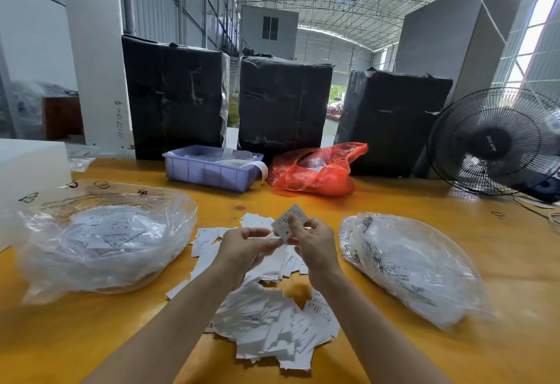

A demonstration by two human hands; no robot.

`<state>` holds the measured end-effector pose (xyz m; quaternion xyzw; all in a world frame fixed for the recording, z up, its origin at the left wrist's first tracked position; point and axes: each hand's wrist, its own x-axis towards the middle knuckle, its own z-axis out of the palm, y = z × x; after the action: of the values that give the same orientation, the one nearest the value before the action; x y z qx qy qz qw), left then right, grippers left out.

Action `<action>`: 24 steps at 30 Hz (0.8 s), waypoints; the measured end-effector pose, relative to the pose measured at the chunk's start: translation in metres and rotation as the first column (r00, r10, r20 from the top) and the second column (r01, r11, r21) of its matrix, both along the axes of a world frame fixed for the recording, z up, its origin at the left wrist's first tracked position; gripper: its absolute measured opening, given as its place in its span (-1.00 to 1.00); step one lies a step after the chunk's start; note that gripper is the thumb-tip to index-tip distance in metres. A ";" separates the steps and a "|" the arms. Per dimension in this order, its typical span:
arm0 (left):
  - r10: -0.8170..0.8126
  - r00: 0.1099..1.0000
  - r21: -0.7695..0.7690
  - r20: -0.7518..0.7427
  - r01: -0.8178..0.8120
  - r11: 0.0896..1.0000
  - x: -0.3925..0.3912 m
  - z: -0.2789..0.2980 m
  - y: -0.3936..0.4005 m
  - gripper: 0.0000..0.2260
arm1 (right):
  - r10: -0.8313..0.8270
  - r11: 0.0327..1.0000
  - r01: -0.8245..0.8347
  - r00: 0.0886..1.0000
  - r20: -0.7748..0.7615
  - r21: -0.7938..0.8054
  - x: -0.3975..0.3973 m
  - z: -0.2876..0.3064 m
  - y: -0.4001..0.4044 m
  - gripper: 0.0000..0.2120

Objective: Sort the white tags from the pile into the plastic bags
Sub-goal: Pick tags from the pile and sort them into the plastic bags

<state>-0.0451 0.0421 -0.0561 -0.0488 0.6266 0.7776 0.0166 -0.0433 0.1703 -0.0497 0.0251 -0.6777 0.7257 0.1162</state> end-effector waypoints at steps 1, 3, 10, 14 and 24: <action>0.005 1.000 -0.016 -0.011 -0.006 1.000 0.000 0.000 0.000 -0.76 | -0.007 1.000 0.007 1.000 0.011 0.004 0.000 0.000 0.000 -0.82; 0.003 1.000 -0.032 -0.024 -0.004 0.999 0.000 -0.001 0.001 -0.75 | -0.020 1.000 0.020 1.000 0.018 0.019 0.000 0.000 0.000 -0.83; 0.000 0.999 -0.011 -0.032 -0.001 1.000 0.001 0.001 0.002 -0.75 | -0.025 1.000 0.025 0.999 0.048 -0.006 -0.001 -0.002 0.002 -0.84; 0.050 0.998 0.055 -0.024 -0.049 0.997 0.000 0.003 -0.002 -0.84 | -0.003 0.999 0.000 0.998 0.066 0.038 -0.003 -0.001 0.006 -0.86; 0.093 0.992 -0.010 -0.084 -0.095 0.995 0.000 -0.001 0.000 -0.98 | 0.197 0.944 -0.247 0.955 0.223 0.219 -0.004 0.001 0.015 -0.84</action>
<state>-0.0454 0.0421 -0.0572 -0.0460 0.6292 0.7745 -0.0465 -0.0478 0.1851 -0.0484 0.0434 -0.7629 0.6439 -0.0386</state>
